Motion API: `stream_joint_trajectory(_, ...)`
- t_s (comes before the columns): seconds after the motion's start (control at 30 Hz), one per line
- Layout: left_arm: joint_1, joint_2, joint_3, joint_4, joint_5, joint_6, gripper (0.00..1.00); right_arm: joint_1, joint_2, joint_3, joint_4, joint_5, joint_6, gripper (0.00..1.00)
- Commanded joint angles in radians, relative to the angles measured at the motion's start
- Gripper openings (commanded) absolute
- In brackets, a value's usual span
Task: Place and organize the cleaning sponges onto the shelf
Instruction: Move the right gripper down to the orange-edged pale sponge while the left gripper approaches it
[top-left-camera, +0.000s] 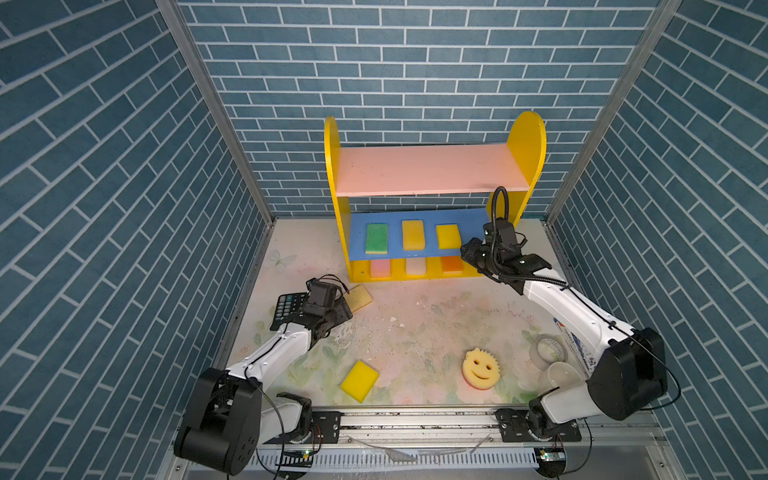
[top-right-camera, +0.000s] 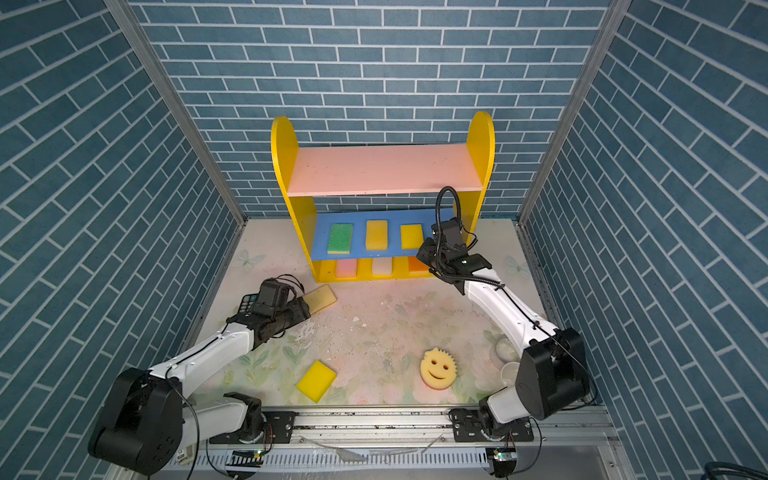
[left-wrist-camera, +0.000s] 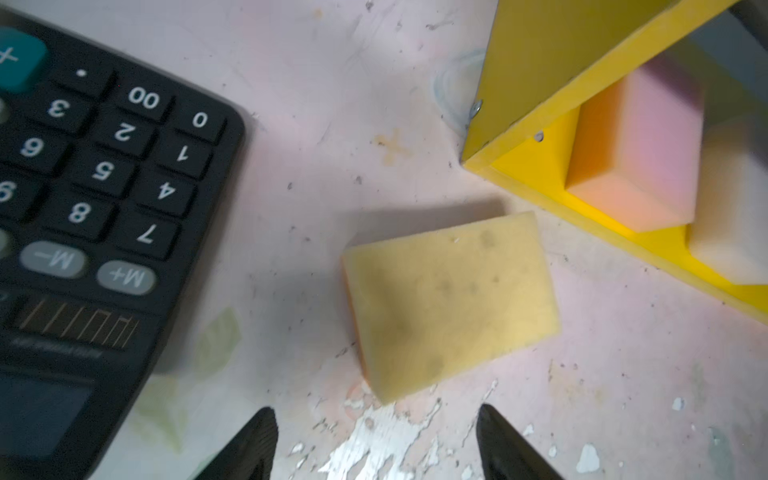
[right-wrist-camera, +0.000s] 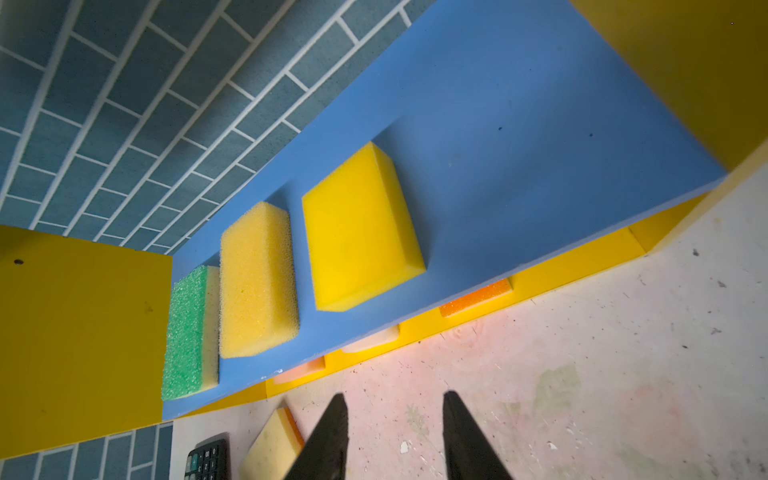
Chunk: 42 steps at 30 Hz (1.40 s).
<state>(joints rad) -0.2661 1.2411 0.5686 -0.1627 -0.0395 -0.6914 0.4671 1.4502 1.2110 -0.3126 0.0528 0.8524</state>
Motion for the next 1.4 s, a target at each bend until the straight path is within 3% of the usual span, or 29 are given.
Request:
stream_joint_trajectory(0.0,0.007,0.048,0.027,0.098,0.009,-0.005,0.73,0.001,-0.036,-0.040,-0.024,0.043,-0.046,0.39)
stream_joint_trajectory(0.3,0.007,0.157,0.021,0.161,0.026,-0.007,0.52,0.001,-0.034,-0.040,-0.019,0.020,-0.047,0.39)
stream_joint_trajectory(0.47,0.001,0.170,0.013,0.163,0.078,-0.024,0.21,0.015,-0.013,-0.045,0.000,-0.016,-0.019,0.39)
stream_joint_trajectory(0.63,-0.057,0.159,0.010,0.145,0.169,-0.065,0.19,0.053,0.022,-0.054,0.001,-0.009,-0.006,0.39)
stream_joint_trajectory(0.8,-0.184,0.105,0.042,0.071,0.203,-0.065,0.17,0.108,0.069,-0.056,0.002,-0.010,0.016,0.39)
stream_joint_trajectory(0.87,-0.213,0.073,0.063,0.025,0.206,-0.039,0.23,0.134,0.093,-0.058,0.011,-0.013,0.033,0.39)
stream_joint_trajectory(0.97,-0.217,0.020,0.082,-0.030,0.231,-0.021,0.54,0.176,0.136,-0.062,0.036,-0.024,0.059,0.39)
stream_joint_trajectory(1.07,-0.214,-0.062,0.084,-0.110,0.112,0.021,0.59,0.227,0.196,-0.042,0.053,-0.043,0.066,0.39)
stream_joint_trajectory(1.17,-0.187,-0.125,0.066,-0.149,-0.026,0.036,0.76,0.270,0.254,-0.012,0.060,-0.053,0.063,0.38)
stream_joint_trajectory(1.37,-0.114,-0.059,0.076,-0.130,-0.084,0.037,0.86,0.367,0.367,0.064,0.067,-0.046,0.022,0.39)
